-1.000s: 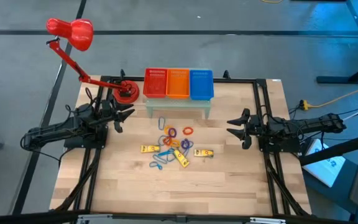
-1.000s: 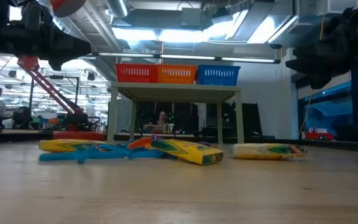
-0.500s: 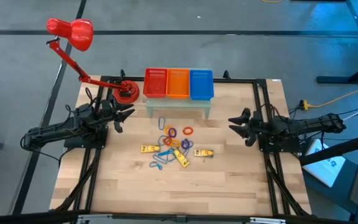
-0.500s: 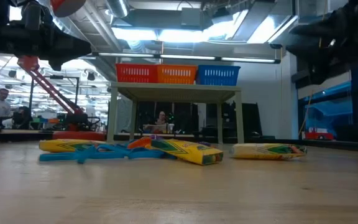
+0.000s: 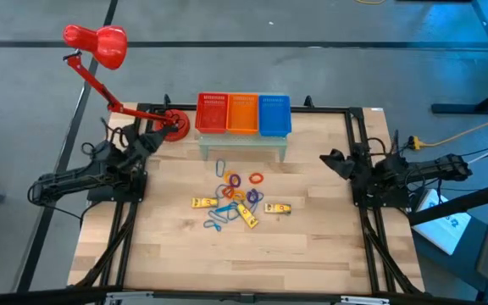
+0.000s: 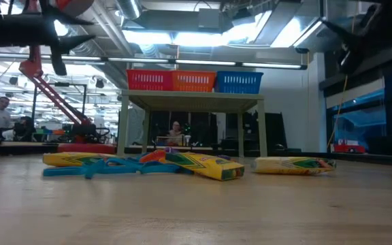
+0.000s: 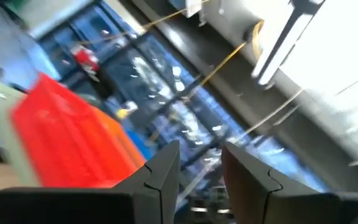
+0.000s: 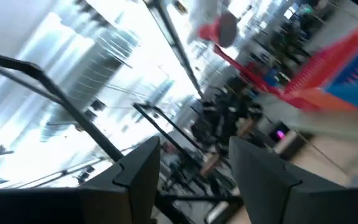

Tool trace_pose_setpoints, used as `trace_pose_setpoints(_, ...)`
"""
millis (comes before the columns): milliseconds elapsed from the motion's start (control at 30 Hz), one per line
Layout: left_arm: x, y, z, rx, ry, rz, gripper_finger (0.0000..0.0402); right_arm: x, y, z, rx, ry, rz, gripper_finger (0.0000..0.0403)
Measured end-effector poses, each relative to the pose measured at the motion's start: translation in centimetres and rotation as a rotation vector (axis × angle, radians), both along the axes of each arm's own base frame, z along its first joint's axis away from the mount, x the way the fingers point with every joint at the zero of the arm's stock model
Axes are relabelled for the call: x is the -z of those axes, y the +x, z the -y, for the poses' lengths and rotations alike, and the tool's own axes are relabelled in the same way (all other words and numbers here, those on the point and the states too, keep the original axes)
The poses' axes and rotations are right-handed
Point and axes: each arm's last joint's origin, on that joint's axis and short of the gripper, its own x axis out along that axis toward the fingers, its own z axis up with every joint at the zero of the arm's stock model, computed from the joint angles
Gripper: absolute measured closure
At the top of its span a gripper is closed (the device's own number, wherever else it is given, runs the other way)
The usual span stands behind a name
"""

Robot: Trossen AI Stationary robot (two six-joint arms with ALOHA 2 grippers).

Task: Pick & Place Office Desk Supplies
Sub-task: Put the yellow crayon box into the blue bin on the shelf

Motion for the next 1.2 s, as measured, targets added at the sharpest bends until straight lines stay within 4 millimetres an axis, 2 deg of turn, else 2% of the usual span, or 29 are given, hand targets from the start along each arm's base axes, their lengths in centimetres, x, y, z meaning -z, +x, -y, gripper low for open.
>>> trace_pose_setpoints(100,-0.3,0.0,0.2,0.083,0.013,0.033,0.0286,-0.3,-0.1,0.2,0.089,-0.03,0.024,0.0208)
trace_pose_setpoints(167,-0.4,0.0,0.4,0.161,0.011,0.051,0.0286,-0.6,-0.3,0.5,0.182,0.005,0.048,0.0208)
trace_pose_setpoints(233,-0.5,0.0,0.4,0.165,0.01,0.072,0.0286,-0.6,-0.2,0.7,0.245,0.037,0.034,0.0208)
trace_pose_setpoints(300,-0.9,-0.3,0.4,0.131,0.014,0.118,0.0286,-0.5,-0.1,0.6,0.239,0.031,0.028,0.0208)
trace_pose_setpoints(400,-1.3,-0.4,0.6,0.203,0.05,0.151,0.0286,-0.4,0.1,0.6,0.228,0.028,0.014,0.0208)
trace_pose_setpoints(467,-1.5,-0.3,0.7,0.221,0.07,0.162,0.0286,-0.2,0.3,0.6,0.212,0.086,0.009,0.0208)
trace_pose_setpoints(533,-1.8,-0.5,0.8,0.22,0.105,0.191,0.0286,-0.3,0.5,0.5,0.169,0.142,0.028,0.0208)
trace_pose_setpoints(633,-2.5,-0.6,1.0,0.24,0.199,0.206,0.0286,-0.6,0.8,0.1,0.059,0.114,0.039,0.0208)
trace_pose_setpoints(733,-3.8,-0.4,1.0,0.216,0.26,0.174,0.0286,-2.4,1.3,-0.1,0.016,0.171,0.07,0.0208)
trace_pose_setpoints(867,-8.5,-0.7,1.2,0.141,0.45,0.179,0.0286,-8.1,2.7,-1.2,-0.122,0.068,0.094,0.0208)
trace_pose_setpoints(933,-11.2,-0.7,1.3,0.095,0.556,0.173,0.0285,-10.8,4.0,-1.9,-0.16,-0.035,-0.01,0.0208)
trace_pose_setpoints(1067,-15.7,-0.1,1.2,0.031,0.651,0.033,0.0275,-14.9,6.5,-3.4,-0.222,-0.241,-0.386,0.0208)
trace_pose_setpoints(1133,-17.5,0.3,1.1,0.03,0.67,-0.088,0.0266,-16.0,7.5,-4.0,-0.251,-0.315,-0.617,0.0208)
trace_pose_setpoints(1200,-18.9,0.6,1.0,0.051,0.687,-0.229,0.0255,-15.9,8.5,-4.6,-0.281,-0.352,-0.87,0.0208)
